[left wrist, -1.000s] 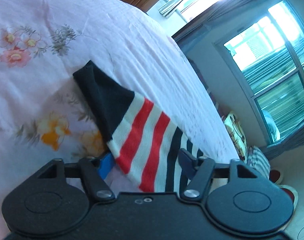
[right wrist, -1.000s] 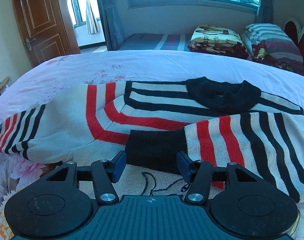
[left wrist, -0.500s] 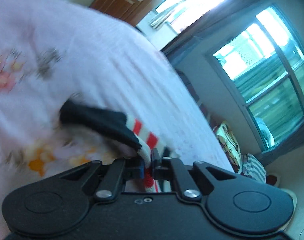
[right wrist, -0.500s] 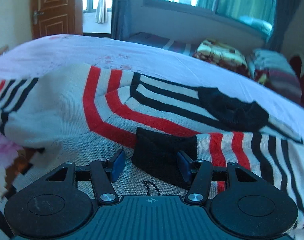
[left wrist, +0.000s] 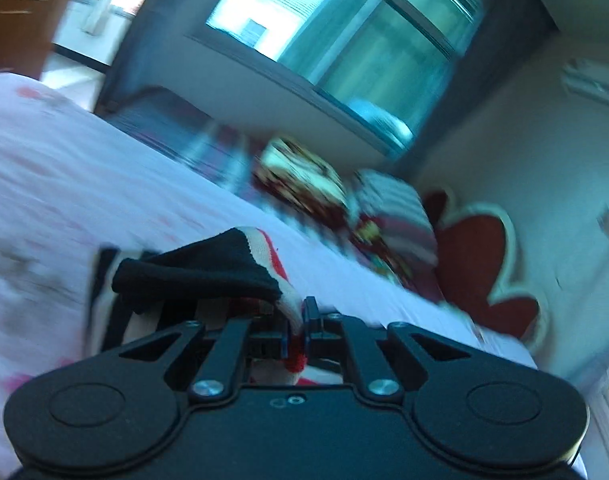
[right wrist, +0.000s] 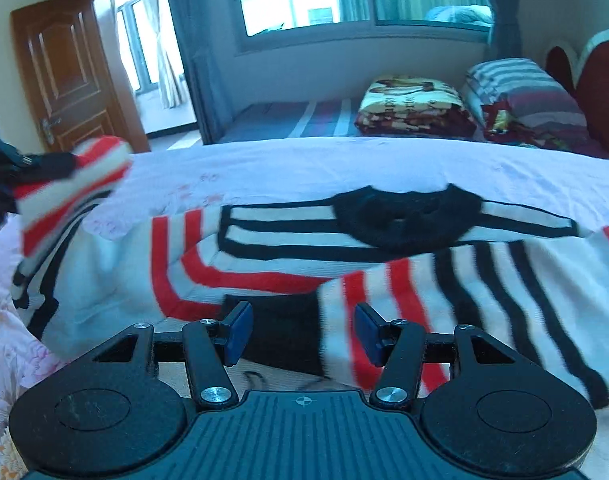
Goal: Fold small clothes
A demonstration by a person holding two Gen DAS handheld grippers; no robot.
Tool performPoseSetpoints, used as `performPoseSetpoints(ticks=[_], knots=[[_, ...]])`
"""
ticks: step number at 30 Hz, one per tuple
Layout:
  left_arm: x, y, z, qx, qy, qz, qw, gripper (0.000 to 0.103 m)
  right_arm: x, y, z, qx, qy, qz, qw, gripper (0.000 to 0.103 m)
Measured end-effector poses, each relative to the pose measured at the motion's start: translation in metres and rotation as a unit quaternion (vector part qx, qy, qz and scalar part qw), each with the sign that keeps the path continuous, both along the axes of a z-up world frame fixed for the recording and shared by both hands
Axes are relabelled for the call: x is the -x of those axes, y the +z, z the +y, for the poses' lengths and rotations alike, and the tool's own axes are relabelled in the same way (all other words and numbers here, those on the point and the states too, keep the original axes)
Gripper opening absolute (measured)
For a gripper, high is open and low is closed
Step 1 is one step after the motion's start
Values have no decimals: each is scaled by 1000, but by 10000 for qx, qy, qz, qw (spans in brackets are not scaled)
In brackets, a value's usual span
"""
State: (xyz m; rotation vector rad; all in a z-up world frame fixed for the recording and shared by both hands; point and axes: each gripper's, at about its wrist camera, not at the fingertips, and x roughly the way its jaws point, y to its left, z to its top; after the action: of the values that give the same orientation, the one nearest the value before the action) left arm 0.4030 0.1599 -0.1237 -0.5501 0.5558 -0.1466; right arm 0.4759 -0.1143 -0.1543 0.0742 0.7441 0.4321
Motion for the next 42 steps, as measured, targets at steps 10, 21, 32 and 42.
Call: performPoseSetpoints(ticks=[10, 21, 32, 42], knots=[[-41, -65, -106, -525, -1252, 1209, 9833, 65, 12, -2, -76, -269, -446, 393, 9979, 56], [-29, -4, -116, -432, -1151, 555, 9909, 86, 28, 17, -43, -769, 390, 316, 9958, 56], [-10, -9, -68, -626, -279, 665, 9954, 86, 34, 11, -7, -405, 731, 249, 9962, 56], [14, -54, 13, -860, 990, 1418, 9812, 85, 23, 1, 34, 557, 551, -395, 9961, 55]])
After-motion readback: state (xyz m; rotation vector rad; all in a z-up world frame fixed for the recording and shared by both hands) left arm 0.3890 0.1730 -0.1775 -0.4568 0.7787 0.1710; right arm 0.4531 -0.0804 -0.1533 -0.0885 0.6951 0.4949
